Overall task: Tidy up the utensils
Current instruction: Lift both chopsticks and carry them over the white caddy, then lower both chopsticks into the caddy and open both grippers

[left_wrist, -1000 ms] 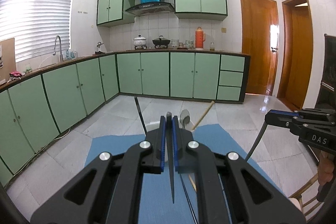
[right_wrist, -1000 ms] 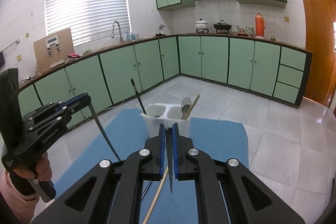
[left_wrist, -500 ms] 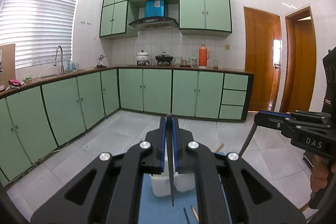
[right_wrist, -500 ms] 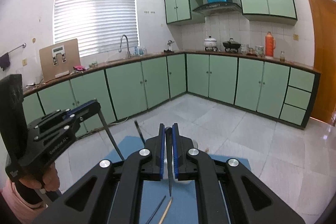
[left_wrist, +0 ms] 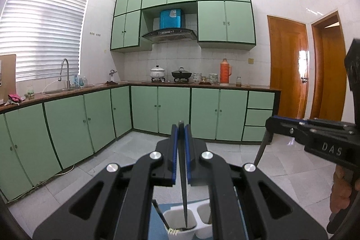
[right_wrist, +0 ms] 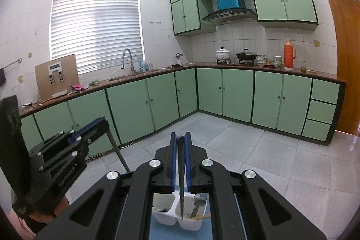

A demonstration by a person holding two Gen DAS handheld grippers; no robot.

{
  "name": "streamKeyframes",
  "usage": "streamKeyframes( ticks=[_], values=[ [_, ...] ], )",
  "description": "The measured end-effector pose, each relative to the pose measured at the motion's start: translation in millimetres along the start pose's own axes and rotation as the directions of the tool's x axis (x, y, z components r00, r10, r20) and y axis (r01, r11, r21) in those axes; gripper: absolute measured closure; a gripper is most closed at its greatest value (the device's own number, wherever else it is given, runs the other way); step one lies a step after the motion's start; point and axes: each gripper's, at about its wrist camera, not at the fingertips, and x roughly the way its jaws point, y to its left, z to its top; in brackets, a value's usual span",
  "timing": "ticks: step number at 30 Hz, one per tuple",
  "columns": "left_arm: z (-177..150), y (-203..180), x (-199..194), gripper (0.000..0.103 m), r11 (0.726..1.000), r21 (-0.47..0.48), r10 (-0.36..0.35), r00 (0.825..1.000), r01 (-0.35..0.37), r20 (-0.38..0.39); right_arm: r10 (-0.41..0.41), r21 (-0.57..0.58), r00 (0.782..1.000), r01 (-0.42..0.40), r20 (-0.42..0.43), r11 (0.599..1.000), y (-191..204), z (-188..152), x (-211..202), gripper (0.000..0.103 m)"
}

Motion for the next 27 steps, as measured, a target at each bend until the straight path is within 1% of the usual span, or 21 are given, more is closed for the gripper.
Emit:
streamKeyframes(
  ticks=[3, 9, 17, 27],
  values=[
    [-9.2, -0.9, 20.2, 0.098, 1.0, 0.008, 0.017, 1.0, -0.017, -0.014, -0.006, 0.008, 1.0, 0.007, -0.015, 1.0, -3.9, -5.2, 17.8, 0.096],
    [-37.8, 0.8, 51.0, 0.098, 0.999, 0.006, 0.04, 0.997, -0.04, -0.066, 0.001, 0.032, 0.999, 0.001, -0.049, 0.999, -9.8, -32.7, 43.1, 0.096],
    [-64.0, 7.5, 69.1, 0.098, 0.998, 0.014, 0.061, 0.992, -0.06, -0.114, 0.005, 0.07, 0.996, 0.001, -0.084, 0.998, -17.8, -69.5, 61.9, 0.096],
    [-90.2, 15.6, 76.8, 0.098, 0.997, 0.024, 0.076, 0.98, -0.073, -0.186, -0.024, 0.076, 0.991, 0.035, -0.135, 0.996, -18.3, -93.5, 77.8, 0.096]
  ],
)
